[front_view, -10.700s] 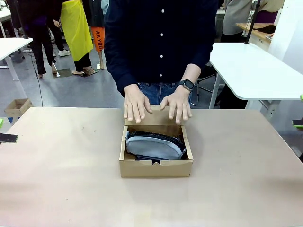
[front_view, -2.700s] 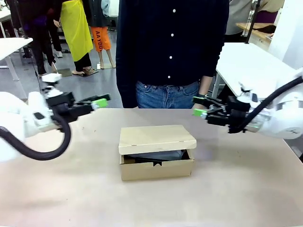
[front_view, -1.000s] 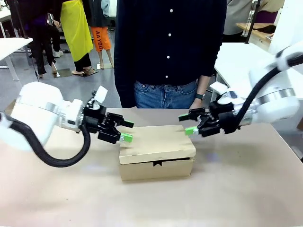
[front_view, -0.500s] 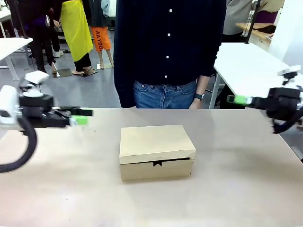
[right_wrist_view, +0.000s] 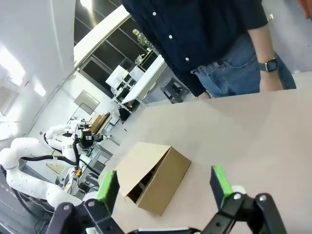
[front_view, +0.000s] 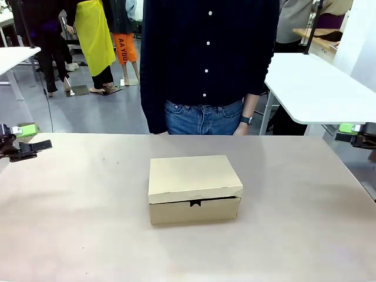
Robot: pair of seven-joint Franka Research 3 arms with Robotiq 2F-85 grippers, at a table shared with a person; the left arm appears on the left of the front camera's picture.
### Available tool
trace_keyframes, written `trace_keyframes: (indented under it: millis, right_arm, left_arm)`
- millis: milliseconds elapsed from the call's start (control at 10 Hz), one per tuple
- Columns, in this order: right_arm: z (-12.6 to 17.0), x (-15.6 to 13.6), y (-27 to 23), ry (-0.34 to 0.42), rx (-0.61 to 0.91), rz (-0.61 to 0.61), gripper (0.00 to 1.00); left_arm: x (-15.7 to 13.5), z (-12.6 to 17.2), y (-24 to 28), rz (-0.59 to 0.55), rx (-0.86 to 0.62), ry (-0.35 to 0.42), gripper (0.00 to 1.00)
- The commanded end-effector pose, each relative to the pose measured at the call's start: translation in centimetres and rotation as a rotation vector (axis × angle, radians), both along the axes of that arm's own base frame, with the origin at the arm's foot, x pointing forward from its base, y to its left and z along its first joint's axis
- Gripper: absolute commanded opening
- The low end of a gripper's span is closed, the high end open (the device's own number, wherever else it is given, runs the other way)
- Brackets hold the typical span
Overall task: Pack the items into the box.
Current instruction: Close the Mailer Box.
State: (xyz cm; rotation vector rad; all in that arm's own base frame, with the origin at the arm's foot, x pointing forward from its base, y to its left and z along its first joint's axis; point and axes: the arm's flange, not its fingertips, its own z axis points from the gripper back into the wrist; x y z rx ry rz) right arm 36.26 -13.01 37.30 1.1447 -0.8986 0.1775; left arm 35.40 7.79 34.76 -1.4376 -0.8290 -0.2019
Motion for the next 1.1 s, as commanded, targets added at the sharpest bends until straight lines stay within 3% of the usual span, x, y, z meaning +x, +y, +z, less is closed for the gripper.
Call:
trace_keyframes:
  millis: [0,1000]
  right_arm:
    - [0.16,0.2,0.94,-0.013,0.027,0.034,1.0]
    - [0.16,0.2,0.94,-0.013,0.027,0.034,1.0]
  left_arm:
    - [-0.03,1.32,-1.81,-0.064,-0.014,-0.087,1.0]
    - [-0.03,1.32,-1.81,-0.064,-0.014,-0.087,1.0]
